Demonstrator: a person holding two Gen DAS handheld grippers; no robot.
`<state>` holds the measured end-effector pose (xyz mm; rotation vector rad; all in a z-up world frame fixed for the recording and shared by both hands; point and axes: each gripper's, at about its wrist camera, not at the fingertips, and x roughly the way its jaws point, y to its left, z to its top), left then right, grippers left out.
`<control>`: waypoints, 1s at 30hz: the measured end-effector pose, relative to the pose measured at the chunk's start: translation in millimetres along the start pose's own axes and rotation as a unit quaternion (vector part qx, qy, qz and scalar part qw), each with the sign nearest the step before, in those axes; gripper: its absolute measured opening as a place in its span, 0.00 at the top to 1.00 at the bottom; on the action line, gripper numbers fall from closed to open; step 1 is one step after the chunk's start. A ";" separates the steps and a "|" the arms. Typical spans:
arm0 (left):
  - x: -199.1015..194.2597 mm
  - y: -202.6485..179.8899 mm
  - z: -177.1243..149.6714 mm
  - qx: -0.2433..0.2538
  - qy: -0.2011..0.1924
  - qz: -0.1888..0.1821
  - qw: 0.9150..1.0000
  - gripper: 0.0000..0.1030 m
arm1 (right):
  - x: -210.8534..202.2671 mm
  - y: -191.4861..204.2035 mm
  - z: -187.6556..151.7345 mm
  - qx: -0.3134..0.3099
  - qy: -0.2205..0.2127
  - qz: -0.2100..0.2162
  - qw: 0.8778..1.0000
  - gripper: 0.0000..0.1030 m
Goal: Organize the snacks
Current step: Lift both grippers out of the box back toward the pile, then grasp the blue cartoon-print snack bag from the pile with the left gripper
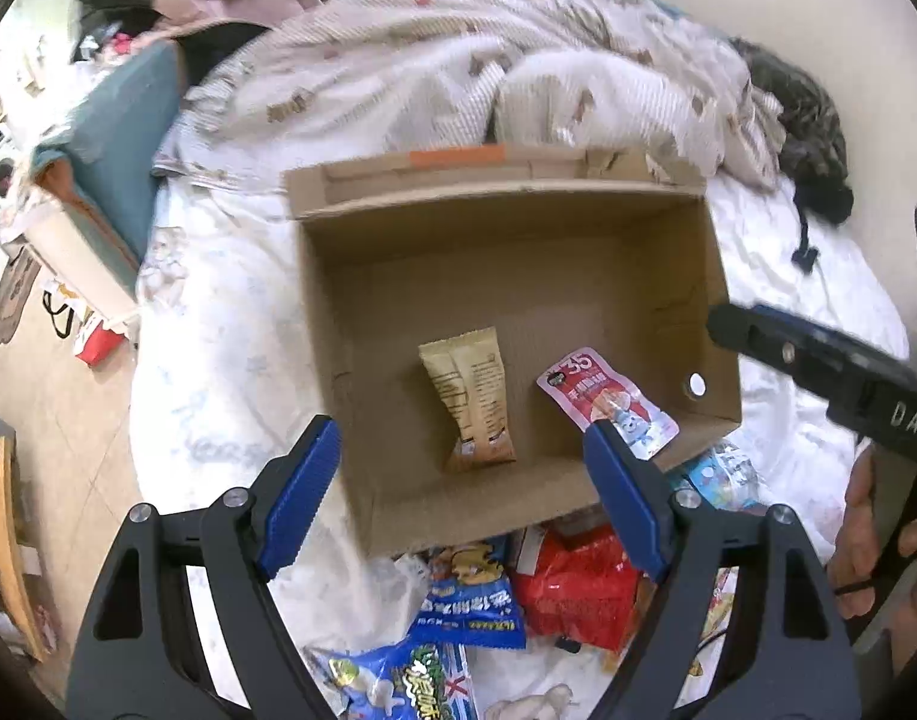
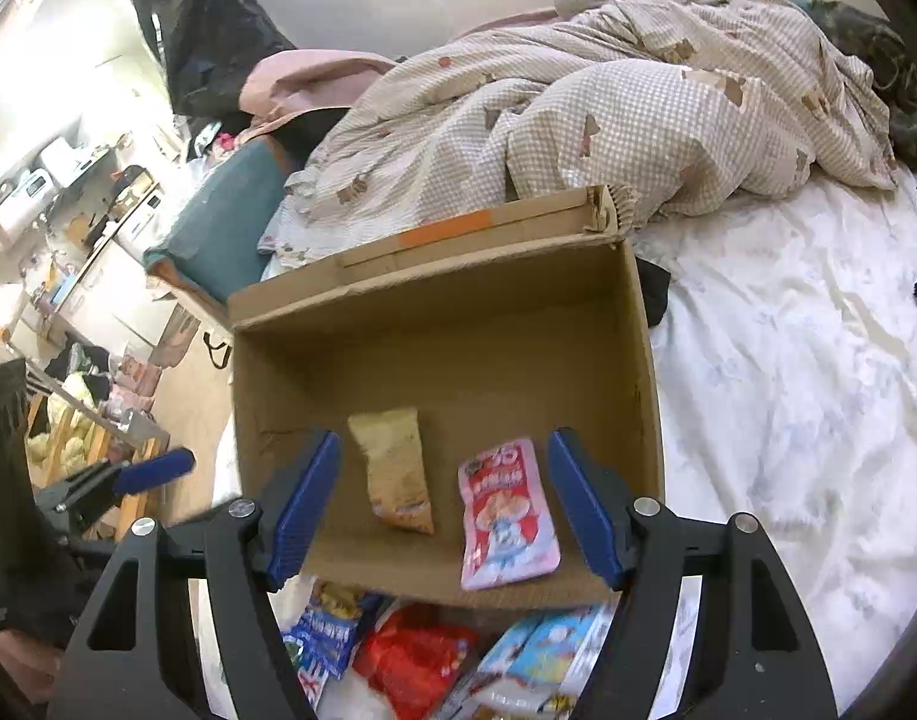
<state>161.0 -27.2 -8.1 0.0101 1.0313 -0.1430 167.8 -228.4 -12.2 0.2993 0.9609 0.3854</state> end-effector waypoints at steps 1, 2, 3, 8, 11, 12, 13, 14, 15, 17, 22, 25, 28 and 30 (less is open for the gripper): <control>-6.7 2.9 -6.3 -0.004 -0.009 0.002 1.000 0.22 | -4.1 1.7 -5.9 -0.003 0.001 0.000 1.000 0.28; -11.0 5.4 -11.9 -0.007 -0.013 0.002 1.000 0.22 | -7.9 2.8 -11.8 -0.003 0.004 0.001 1.000 0.28; -16.0 8.1 -19.7 -0.010 -0.016 0.001 1.000 0.22 | -12.1 3.3 -18.9 0.002 0.008 0.005 1.000 0.28; -32.9 17.8 -49.3 -0.023 -0.031 0.009 0.999 0.22 | -32.1 9.6 -49.7 -0.003 0.012 -0.005 1.000 0.28; -48.4 22.3 -67.4 -0.039 -0.057 0.016 0.997 0.22 | -43.1 14.0 -64.7 -0.007 0.009 -0.010 1.000 0.28; -54.2 23.0 -72.8 -0.041 -0.068 0.017 0.997 0.22 | -46.9 15.4 -69.5 -0.007 0.007 -0.012 1.000 0.28; -58.6 23.4 -76.7 -0.041 -0.075 0.018 0.996 0.22 | -50.2 16.3 -74.3 -0.006 0.004 -0.016 1.000 0.28; -62.1 23.8 -80.4 -0.042 -0.079 0.021 0.996 0.22 | -53.5 17.0 -79.7 -0.005 0.001 -0.021 1.000 0.28; -64.5 24.7 -84.1 -0.045 -0.081 0.022 0.995 0.22 | -56.5 17.8 -84.9 -0.002 -0.002 -0.023 1.000 0.28; -66.1 27.5 -91.7 -0.057 -0.076 0.018 0.995 0.22 | -60.2 17.8 -94.0 0.008 -0.001 -0.023 1.000 0.28; -50.3 31.7 -106.7 -0.081 -0.044 0.022 0.995 0.22 | -61.2 14.0 -110.8 0.038 0.009 -0.024 0.999 0.28; -38.0 30.5 -114.8 -0.090 -0.020 0.020 0.996 0.22 | -58.2 10.4 -114.4 0.052 0.015 -0.033 0.998 0.28; -24.9 30.9 -120.5 -0.106 0.010 0.010 0.994 0.22 | -56.1 5.3 -114.3 0.065 0.017 -0.038 0.997 0.28; -19.7 35.3 -124.4 -0.122 0.023 0.005 0.992 0.22 | -54.6 1.7 -114.7 0.074 0.020 -0.038 0.996 0.28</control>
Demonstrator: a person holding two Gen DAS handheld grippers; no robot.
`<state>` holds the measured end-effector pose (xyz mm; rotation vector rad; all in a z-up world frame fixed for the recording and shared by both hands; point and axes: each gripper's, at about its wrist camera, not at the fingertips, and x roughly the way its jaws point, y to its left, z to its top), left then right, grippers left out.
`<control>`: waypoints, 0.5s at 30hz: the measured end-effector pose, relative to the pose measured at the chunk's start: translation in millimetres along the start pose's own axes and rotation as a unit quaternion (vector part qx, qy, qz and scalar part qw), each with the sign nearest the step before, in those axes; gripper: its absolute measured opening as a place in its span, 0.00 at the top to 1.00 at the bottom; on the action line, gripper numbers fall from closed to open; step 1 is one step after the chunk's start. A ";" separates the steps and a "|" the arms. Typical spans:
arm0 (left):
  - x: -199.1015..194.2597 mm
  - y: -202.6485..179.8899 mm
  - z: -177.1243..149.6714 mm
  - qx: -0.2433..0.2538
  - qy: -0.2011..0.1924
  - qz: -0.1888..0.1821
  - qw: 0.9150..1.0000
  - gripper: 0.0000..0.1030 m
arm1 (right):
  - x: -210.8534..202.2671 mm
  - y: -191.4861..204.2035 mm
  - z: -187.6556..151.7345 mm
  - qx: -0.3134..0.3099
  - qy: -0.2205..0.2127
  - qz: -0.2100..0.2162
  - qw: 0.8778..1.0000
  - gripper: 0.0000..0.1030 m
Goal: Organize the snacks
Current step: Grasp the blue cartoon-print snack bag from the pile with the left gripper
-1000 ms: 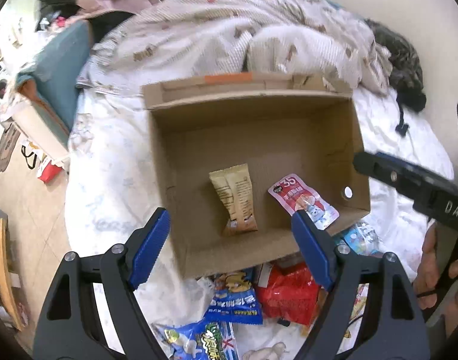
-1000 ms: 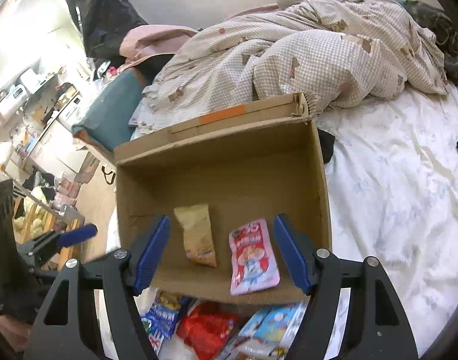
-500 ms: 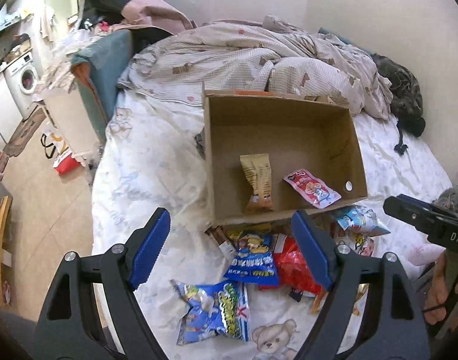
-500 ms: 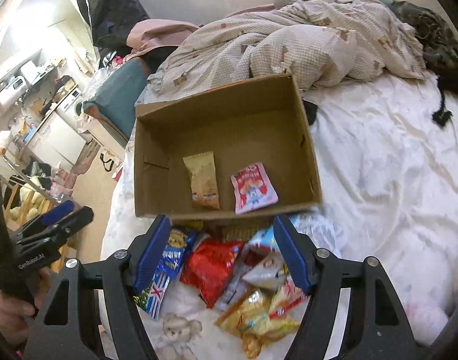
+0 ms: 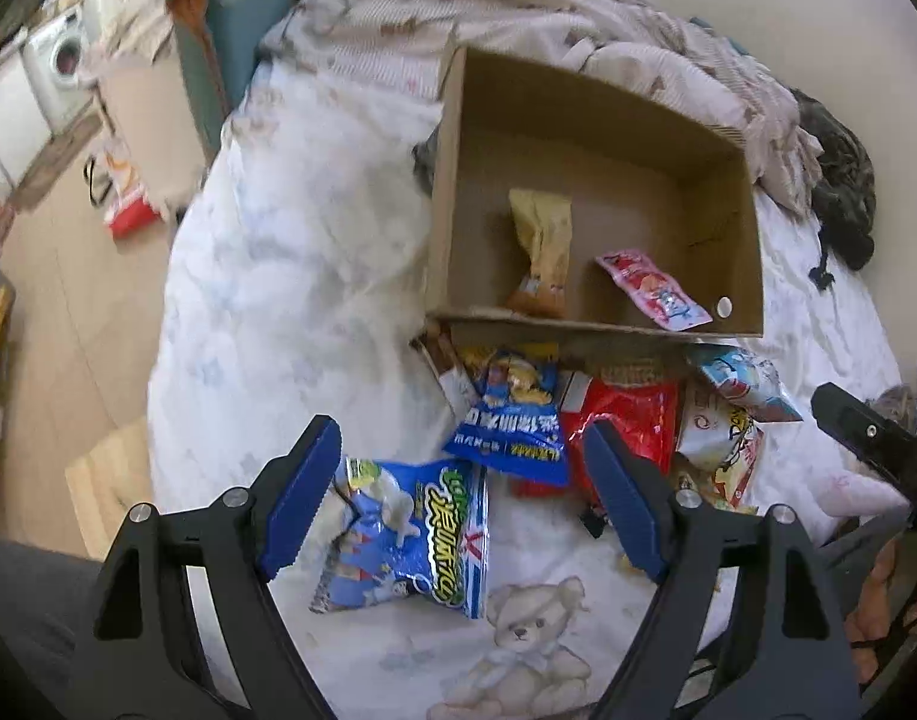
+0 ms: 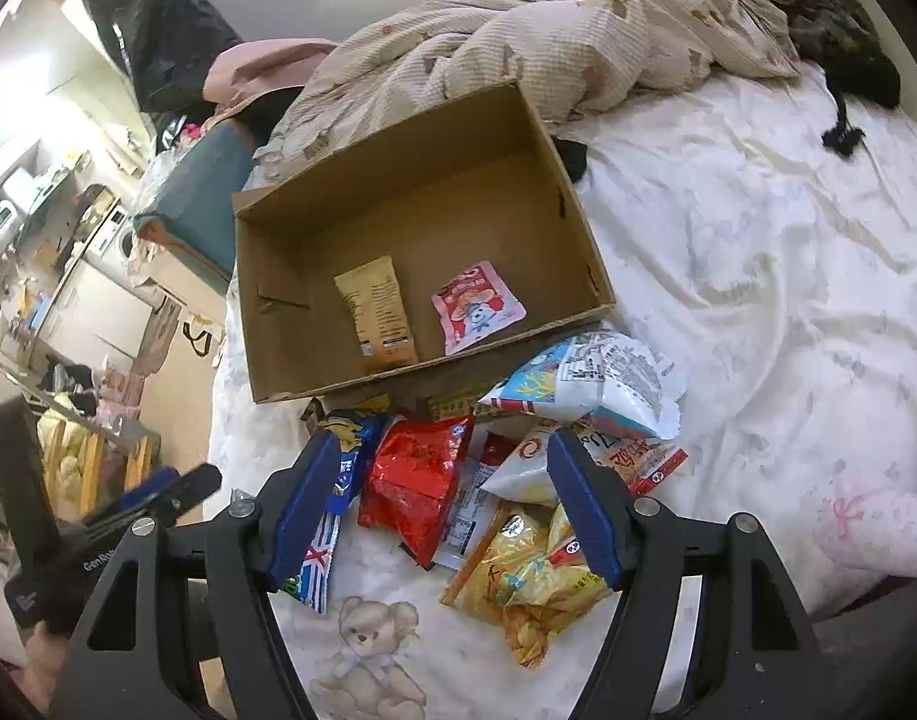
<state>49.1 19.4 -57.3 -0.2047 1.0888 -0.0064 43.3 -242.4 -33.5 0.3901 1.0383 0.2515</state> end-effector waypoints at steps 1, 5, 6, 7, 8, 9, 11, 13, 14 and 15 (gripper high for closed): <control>2.6 2.3 -0.6 -0.007 0.006 0.001 1.000 0.22 | 1.0 -1.4 -0.1 0.004 0.002 -0.001 1.000 0.28; 8.2 3.4 -2.9 -0.008 0.024 -0.006 1.000 0.22 | 7.2 -7.2 1.2 0.018 0.012 -0.004 1.000 0.28; 11.1 1.7 -3.7 -0.005 0.030 -0.011 0.999 0.22 | 8.5 -7.6 1.4 0.020 0.014 -0.004 1.000 0.28; 15.7 -1.9 -4.7 0.002 0.041 -0.019 0.999 0.22 | 10.1 -8.2 1.7 0.023 0.016 -0.004 1.000 0.28; 20.9 -6.4 -6.9 0.011 0.054 -0.021 0.998 0.22 | 11.8 -8.5 2.3 0.026 0.018 -0.003 1.000 0.28; 24.7 -8.4 -7.3 0.014 0.061 -0.021 0.998 0.22 | 13.6 -9.0 2.8 0.028 0.020 -0.003 0.999 0.28; 30.9 -9.2 -8.5 0.007 0.070 -0.016 0.997 0.22 | 16.3 -9.7 3.2 0.031 0.024 -0.003 0.999 0.28; 35.6 -6.4 -5.7 0.000 0.073 -0.005 0.997 0.22 | 16.9 -9.9 2.6 0.032 0.026 -0.001 0.999 0.28; 39.0 -6.2 -3.8 0.000 0.077 0.001 0.997 0.22 | 17.1 -10.1 2.2 0.033 0.027 0.000 0.999 0.28; 43.6 -7.6 -0.5 0.003 0.083 0.006 0.997 0.22 | 17.5 -10.5 2.0 0.033 0.029 0.000 0.999 0.28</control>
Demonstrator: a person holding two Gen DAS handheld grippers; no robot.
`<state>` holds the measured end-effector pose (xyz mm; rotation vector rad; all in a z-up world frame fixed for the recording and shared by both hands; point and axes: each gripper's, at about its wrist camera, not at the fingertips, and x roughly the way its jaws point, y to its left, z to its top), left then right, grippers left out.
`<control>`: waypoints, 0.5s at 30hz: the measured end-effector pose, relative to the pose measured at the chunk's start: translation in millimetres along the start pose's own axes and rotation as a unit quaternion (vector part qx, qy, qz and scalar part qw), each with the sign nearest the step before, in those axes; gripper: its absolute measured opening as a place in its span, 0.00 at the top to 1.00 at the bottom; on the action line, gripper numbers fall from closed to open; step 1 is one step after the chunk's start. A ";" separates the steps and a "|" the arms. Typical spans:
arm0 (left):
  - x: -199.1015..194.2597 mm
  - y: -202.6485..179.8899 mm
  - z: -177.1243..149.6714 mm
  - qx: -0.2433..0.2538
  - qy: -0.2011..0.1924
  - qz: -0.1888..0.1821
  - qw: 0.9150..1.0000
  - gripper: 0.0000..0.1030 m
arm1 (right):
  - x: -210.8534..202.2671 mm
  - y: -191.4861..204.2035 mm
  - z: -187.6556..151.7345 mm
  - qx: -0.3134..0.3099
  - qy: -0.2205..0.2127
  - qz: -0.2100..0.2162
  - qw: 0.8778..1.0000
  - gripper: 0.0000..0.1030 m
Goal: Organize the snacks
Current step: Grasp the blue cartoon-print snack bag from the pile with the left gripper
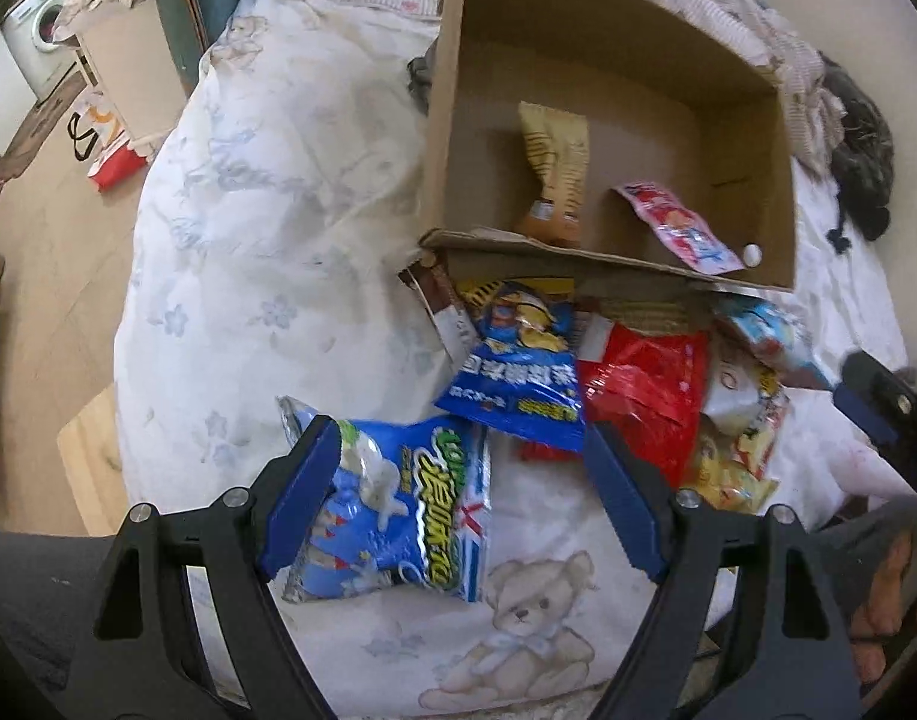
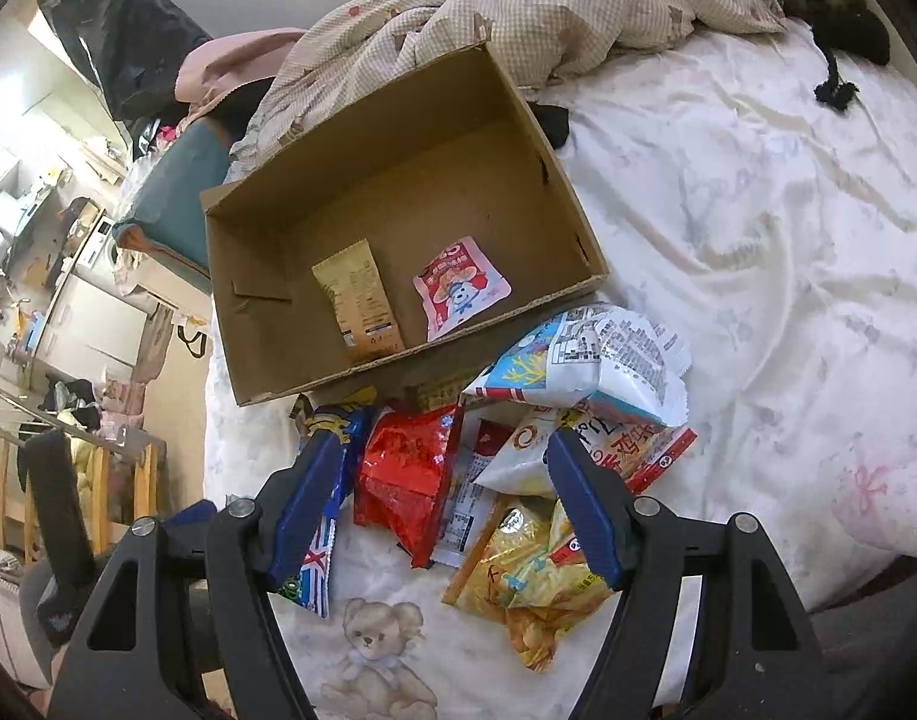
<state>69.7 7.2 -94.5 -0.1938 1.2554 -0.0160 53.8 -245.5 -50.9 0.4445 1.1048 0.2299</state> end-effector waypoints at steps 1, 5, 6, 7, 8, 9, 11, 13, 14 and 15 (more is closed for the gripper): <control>6.5 -4.2 5.6 0.011 0.013 0.006 1.000 0.22 | 0.8 -0.5 0.0 0.001 0.002 0.000 1.000 0.28; 29.8 -20.5 28.7 0.037 0.038 0.003 0.999 0.22 | 3.3 -1.9 0.5 0.005 0.008 0.005 1.000 0.28; 36.0 -25.8 33.3 0.043 0.036 0.007 0.998 0.22 | 3.4 -2.5 0.8 0.005 0.008 0.004 1.000 0.28; 45.5 -32.5 37.8 0.054 0.044 0.020 0.997 0.22 | 3.2 -3.0 0.9 0.005 0.007 0.003 1.000 0.28; 53.5 -37.0 41.4 0.059 0.052 0.026 0.997 0.23 | 2.5 -3.6 0.9 0.006 0.006 0.001 1.000 0.28; 61.9 -41.3 44.6 0.063 0.061 0.026 0.996 0.23 | 2.0 -4.9 0.8 0.008 0.005 0.001 1.000 0.28; 74.8 -48.1 48.5 0.073 0.069 0.041 0.994 0.23 | 1.1 -7.9 0.6 0.012 0.006 0.002 1.000 0.28; 85.8 -53.4 48.9 0.088 0.076 0.060 0.991 0.37 | 0.7 -10.7 1.0 0.017 0.007 0.000 1.000 0.28; 89.9 -54.1 47.2 0.093 0.082 0.064 0.990 0.53 | 0.2 -12.3 0.9 0.019 0.006 0.000 1.000 0.28; 91.9 -53.3 44.7 0.094 0.089 0.063 0.990 0.54 | -0.4 -13.7 1.3 0.021 0.006 0.000 1.000 0.28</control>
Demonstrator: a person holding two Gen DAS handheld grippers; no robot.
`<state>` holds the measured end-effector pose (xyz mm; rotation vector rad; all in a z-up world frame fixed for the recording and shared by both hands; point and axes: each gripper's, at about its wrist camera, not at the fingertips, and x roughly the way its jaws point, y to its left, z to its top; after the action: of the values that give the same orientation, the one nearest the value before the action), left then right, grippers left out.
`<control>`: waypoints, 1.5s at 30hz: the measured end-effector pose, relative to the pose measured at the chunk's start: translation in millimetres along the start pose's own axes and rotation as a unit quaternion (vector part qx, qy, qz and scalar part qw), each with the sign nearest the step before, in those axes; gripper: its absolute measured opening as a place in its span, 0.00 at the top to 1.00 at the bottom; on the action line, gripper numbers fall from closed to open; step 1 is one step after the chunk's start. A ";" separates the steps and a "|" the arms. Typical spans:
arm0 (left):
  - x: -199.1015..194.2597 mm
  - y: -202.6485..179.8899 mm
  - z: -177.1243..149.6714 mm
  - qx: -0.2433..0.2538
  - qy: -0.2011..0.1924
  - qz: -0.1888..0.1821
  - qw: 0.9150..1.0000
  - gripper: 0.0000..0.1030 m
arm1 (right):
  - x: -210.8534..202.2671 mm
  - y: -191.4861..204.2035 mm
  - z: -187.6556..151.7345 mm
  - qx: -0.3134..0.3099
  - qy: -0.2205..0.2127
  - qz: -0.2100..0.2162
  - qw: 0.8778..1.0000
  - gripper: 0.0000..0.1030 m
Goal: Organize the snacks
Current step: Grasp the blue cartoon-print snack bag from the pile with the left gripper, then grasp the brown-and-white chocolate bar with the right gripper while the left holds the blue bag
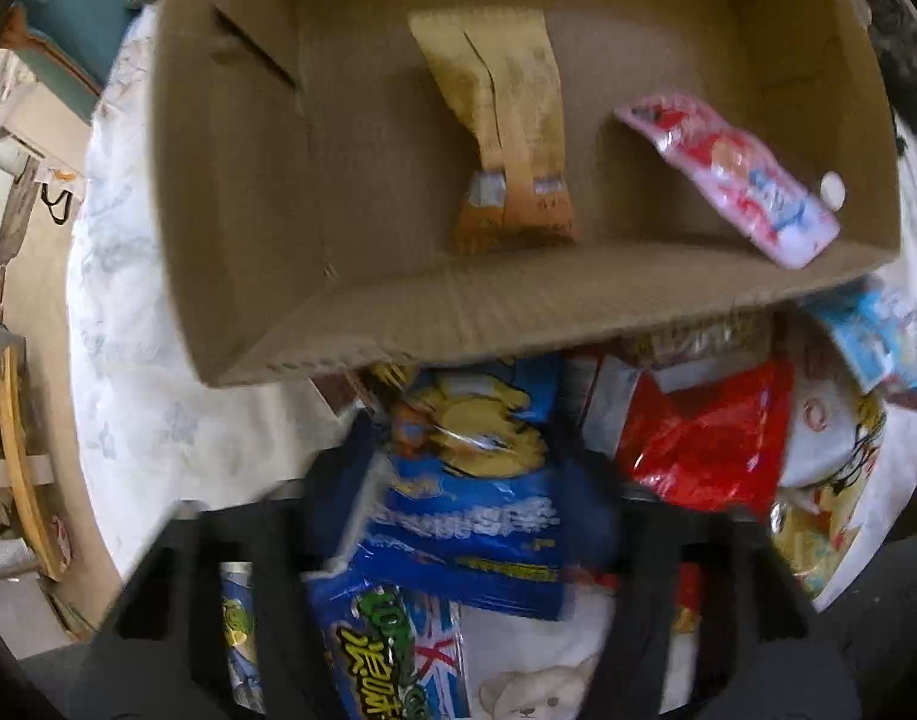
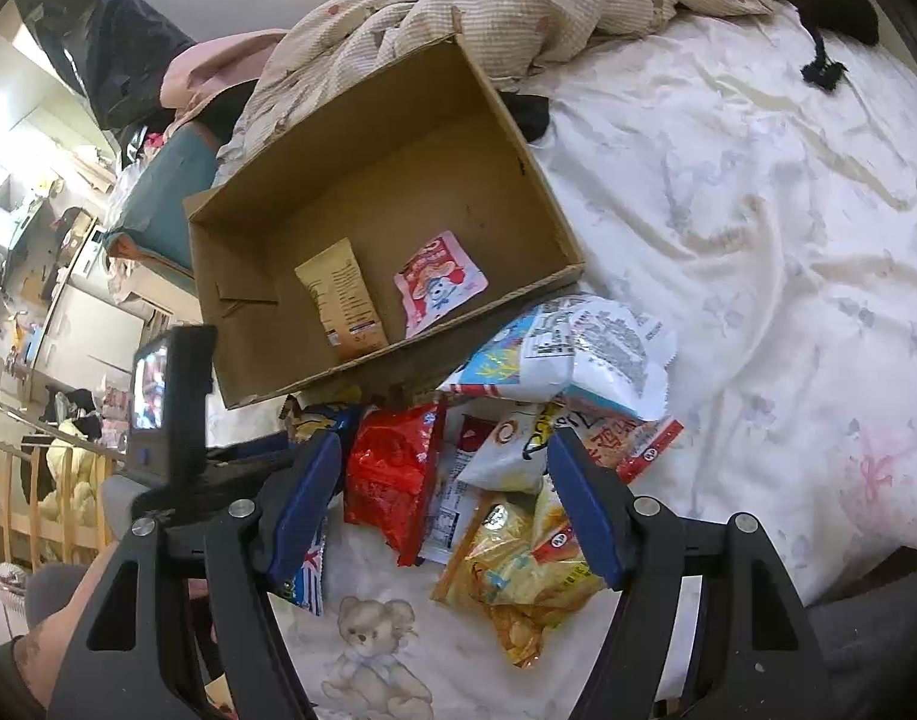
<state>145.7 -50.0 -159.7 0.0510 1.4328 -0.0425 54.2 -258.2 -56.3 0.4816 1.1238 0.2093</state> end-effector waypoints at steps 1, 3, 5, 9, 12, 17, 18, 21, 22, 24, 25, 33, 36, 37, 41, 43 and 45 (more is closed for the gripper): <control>-1.4 1.0 -2.1 -0.003 -0.003 -0.001 1.000 0.54 | -0.6 -1.4 0.3 0.003 0.000 0.001 1.000 0.28; -8.8 2.9 -7.5 -0.006 -0.013 -0.002 1.000 0.59 | -1.4 -4.1 1.1 0.009 -0.001 0.004 1.000 0.28; -23.5 4.6 -14.4 -0.005 -0.022 -0.011 1.000 0.60 | -0.9 -6.1 1.7 0.017 0.003 0.015 1.000 0.28; -62.9 14.2 -38.4 -0.015 -0.033 -0.048 0.998 0.61 | 1.4 -4.8 1.9 0.023 0.010 0.028 0.999 0.28; -100.5 31.3 -63.8 -0.012 -0.063 -0.058 0.996 0.61 | 3.1 -0.1 0.5 0.017 0.017 0.038 0.999 0.28; -131.3 87.7 -82.2 -0.058 -0.118 -0.010 0.991 0.61 | 24.2 25.8 -5.1 -0.010 0.065 0.068 0.996 0.28; -131.2 93.1 -80.2 -0.066 -0.119 -0.010 0.991 0.61 | 30.8 36.2 -5.8 -0.024 0.074 0.068 0.995 0.28; -124.8 106.2 -77.9 -0.085 -0.123 -0.010 0.989 0.61 | 53.8 70.2 -9.0 -0.063 0.092 0.066 0.992 0.29; -122.9 110.1 -78.4 -0.090 -0.123 -0.012 0.988 0.61 | 63.7 82.0 -11.4 -0.074 0.098 0.065 0.990 0.32; -120.3 111.1 -78.0 -0.092 -0.121 -0.016 0.988 0.61 | 86.8 104.3 -15.5 -0.100 0.111 0.056 0.987 0.38; -121.1 113.1 -78.2 -0.092 -0.123 -0.018 0.988 0.61 | 99.3 115.0 -16.9 -0.113 0.118 0.050 0.985 0.42; -125.5 115.3 -81.7 -0.092 -0.126 -0.011 0.988 0.61 | 179.8 167.8 -35.3 -0.229 0.144 -0.041 0.962 0.50; -125.1 115.8 -81.9 -0.096 -0.124 -0.013 0.988 0.61 | 194.8 171.2 -40.8 -0.242 0.155 -0.053 0.956 0.53; -125.2 115.9 -81.9 -0.095 -0.124 -0.013 0.988 0.61 | 199.4 170.7 -41.8 -0.244 0.158 -0.057 0.955 0.53; -126.4 115.9 -81.2 -0.093 -0.127 -0.015 0.987 0.61 | 208.9 166.9 -41.8 -0.244 0.162 -0.066 0.954 0.56; -126.9 115.5 -80.9 -0.092 -0.127 -0.016 0.987 0.61 | 209.7 171.8 -42.2 -0.256 0.158 -0.074 0.951 0.61; -126.5 116.0 -79.8 -0.095 -0.125 -0.017 0.987 0.61 | 210.2 176.3 -44.9 -0.275 0.154 -0.084 0.945 0.79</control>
<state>56.4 70.5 -44.1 -0.1316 1.1803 0.0570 117.1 -7.9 -159.6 -0.1532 1.3394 0.4436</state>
